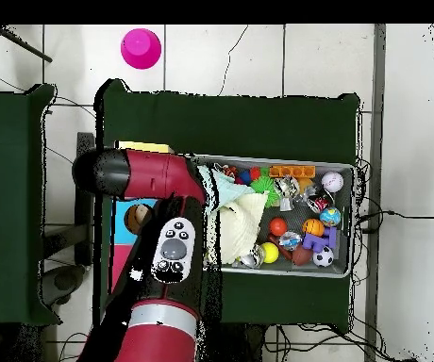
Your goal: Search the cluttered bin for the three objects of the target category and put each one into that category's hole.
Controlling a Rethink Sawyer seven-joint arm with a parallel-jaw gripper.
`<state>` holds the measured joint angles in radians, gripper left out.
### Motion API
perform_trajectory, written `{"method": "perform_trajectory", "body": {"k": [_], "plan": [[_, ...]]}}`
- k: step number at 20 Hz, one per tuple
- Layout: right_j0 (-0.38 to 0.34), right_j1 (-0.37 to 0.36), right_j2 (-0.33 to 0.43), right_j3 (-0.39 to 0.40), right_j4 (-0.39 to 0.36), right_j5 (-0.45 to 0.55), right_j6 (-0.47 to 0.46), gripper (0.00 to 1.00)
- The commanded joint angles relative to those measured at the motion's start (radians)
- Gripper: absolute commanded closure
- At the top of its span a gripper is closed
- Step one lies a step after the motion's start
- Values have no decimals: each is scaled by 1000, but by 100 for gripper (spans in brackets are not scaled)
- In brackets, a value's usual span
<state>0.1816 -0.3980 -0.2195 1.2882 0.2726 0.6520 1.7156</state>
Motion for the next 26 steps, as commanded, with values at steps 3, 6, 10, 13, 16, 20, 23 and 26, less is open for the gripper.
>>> {"method": "perform_trajectory", "body": {"k": [3, 6, 10, 13, 16, 20, 23, 26], "plan": [[-12, -13, 100, 230, -31, 47, 102, 100], [-13, -7, 101, 237, -32, 35, 107, 100], [-19, 45, 113, 219, -33, -53, 122, 100], [-25, 84, 122, 196, -36, -112, 125, 100], [-21, 103, 120, 180, -39, -139, 130, 100], [-22, 113, 124, 175, -41, -158, 122, 100], [-15, 138, 121, 167, -57, -237, 124, 100], [-23, 168, 133, 160, -71, -321, 116, 100]]}}
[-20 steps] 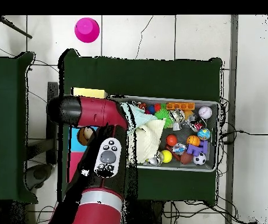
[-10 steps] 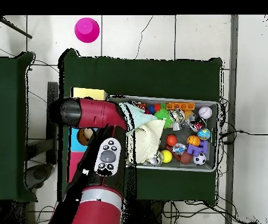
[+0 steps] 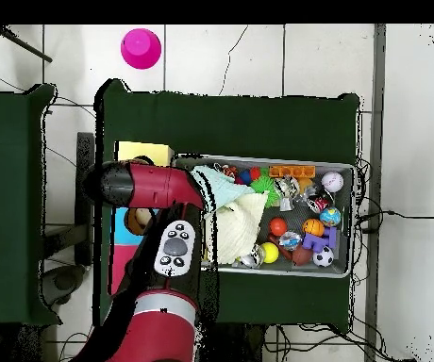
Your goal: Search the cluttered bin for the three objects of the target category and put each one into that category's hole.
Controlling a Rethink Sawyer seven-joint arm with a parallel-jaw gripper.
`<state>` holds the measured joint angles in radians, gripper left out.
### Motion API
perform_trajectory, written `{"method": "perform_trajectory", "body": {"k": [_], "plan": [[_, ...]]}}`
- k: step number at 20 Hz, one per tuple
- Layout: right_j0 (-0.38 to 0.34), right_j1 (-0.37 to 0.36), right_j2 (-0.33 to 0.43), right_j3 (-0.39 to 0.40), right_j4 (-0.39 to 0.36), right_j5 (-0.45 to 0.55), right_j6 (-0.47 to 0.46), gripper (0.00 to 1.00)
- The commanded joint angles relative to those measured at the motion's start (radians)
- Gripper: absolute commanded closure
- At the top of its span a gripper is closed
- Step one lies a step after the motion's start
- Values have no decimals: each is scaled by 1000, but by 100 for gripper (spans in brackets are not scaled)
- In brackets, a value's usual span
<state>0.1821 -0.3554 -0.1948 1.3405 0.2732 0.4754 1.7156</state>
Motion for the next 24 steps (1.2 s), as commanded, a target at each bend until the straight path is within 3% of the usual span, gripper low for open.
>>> {"method": "perform_trajectory", "body": {"k": [1, 6, 10, 13, 18, 24], "plan": [[-27, 131, 113, 105, -76, -151, 107, 100], [-35, 122, 120, 110, -75, -136, 85, 100], [-23, 62, 95, 105, -63, 14, 68, 100], [-18, -10, 69, 75, -55, 196, 59, 100], [-17, -123, 16, -80, -77, 585, 50, 100], [-46, -168, 19, -285, -114, 979, 44, 100]]}}
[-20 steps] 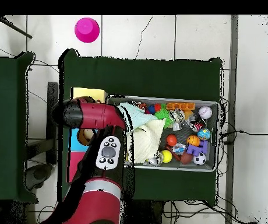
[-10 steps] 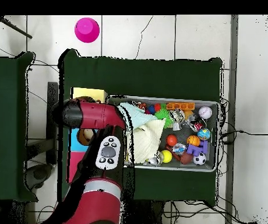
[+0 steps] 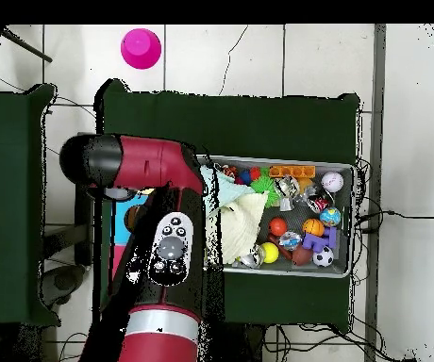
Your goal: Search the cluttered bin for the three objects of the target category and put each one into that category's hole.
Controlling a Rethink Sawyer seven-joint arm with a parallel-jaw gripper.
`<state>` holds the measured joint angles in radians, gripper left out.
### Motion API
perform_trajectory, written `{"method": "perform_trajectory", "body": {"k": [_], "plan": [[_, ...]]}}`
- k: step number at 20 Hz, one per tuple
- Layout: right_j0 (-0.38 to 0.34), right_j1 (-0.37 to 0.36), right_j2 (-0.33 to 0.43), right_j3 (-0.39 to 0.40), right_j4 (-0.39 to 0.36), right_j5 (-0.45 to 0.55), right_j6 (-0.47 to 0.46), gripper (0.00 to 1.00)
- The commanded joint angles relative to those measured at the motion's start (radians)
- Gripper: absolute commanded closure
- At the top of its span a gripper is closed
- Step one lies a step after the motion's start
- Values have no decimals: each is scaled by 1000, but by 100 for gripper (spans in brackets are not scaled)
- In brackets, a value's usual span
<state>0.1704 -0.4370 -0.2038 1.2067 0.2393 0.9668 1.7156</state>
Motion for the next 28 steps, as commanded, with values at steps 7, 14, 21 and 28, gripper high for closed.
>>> {"method": "perform_trajectory", "body": {"k": [7, 14, 21, 28], "plan": [[-70, -55, 56, -330, -116, 690, 35, 100], [-103, -43, 81, -399, -153, 692, -43, 100], [-122, -24, 78, -385, -389, 261, -332, 100], [-150, -45, 110, -279, -519, -94, -346, 100]]}}
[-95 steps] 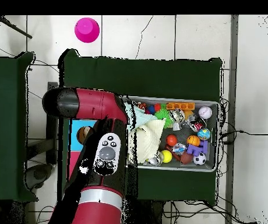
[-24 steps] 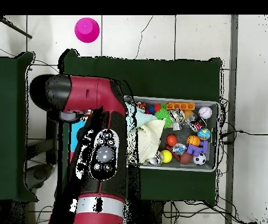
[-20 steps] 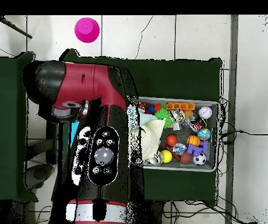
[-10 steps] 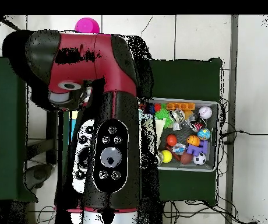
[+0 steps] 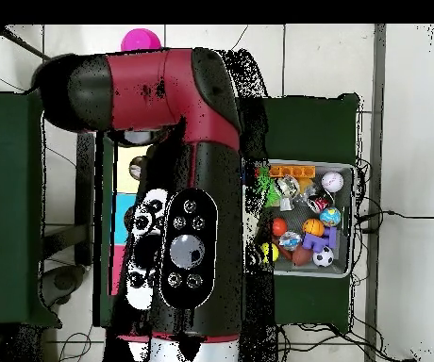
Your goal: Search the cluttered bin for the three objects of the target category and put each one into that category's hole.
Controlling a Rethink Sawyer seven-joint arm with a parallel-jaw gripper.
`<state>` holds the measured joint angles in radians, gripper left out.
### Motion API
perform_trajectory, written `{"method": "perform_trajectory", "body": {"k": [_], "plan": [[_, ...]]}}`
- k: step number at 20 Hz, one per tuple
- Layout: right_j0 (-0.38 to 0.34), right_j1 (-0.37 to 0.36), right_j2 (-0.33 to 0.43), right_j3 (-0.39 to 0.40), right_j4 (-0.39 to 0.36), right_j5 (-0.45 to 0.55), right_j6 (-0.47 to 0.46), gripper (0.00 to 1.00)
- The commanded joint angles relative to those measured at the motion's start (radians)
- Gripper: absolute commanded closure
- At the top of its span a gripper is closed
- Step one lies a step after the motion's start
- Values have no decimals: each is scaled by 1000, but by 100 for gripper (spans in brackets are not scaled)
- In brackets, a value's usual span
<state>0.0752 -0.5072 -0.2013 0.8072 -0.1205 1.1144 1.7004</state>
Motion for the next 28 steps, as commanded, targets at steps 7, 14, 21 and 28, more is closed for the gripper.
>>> {"method": "perform_trajectory", "body": {"k": [7, 14, 21, 28], "plan": [[-137, 13, 190, 165, -158, -303, -377, 100], [-195, -1, 279, 196, -161, -323, -440, 0], [-255, -30, 351, 251, -121, -322, -385, 0], [-274, 15, 377, 240, -94, -158, -309, 0]]}}
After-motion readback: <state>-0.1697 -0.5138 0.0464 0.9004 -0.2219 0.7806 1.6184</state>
